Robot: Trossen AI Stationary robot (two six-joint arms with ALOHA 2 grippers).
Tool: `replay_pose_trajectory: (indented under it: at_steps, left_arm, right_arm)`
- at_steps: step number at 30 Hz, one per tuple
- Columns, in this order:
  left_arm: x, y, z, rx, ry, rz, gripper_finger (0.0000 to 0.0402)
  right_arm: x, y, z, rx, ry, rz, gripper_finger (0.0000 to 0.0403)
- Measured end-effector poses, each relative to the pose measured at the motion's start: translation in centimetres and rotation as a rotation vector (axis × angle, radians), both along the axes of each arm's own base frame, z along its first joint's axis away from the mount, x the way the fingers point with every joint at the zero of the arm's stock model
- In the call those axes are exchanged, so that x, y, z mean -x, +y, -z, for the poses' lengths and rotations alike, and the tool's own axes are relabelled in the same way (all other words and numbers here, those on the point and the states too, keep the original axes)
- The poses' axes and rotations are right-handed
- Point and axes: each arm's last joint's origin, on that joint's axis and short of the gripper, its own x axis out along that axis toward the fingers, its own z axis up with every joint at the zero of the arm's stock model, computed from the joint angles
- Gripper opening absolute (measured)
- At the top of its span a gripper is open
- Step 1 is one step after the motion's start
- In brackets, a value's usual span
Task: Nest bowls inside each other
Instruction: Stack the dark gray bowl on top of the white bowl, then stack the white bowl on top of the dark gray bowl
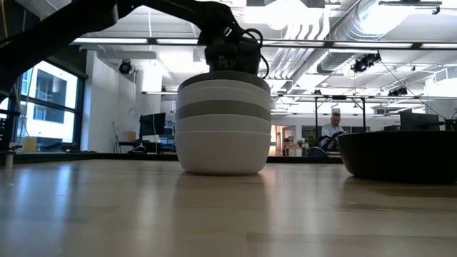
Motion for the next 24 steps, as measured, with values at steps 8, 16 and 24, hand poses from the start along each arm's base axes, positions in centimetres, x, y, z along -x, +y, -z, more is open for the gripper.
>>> replay_pose_trajectory:
  at_steps: [8,16,24]
  left_arm:
    - [0.0,0.0,-0.2,0.005,-0.009,-0.015,0.0079]
    - [0.2,0.8,-3.5,-0.087,-0.078,-0.026,0.0173]
    - [1.5,-1.0,-6.6,-0.039,-0.112,0.017,0.0187]
  right_arm:
    - [0.1,0.0,0.1,-0.008,0.011,0.000,0.0165]
    - [0.1,0.1,0.2,-0.015,0.021,0.000,0.0165]
    - [0.3,0.2,0.5,-0.034,0.057,-0.004,0.0165]
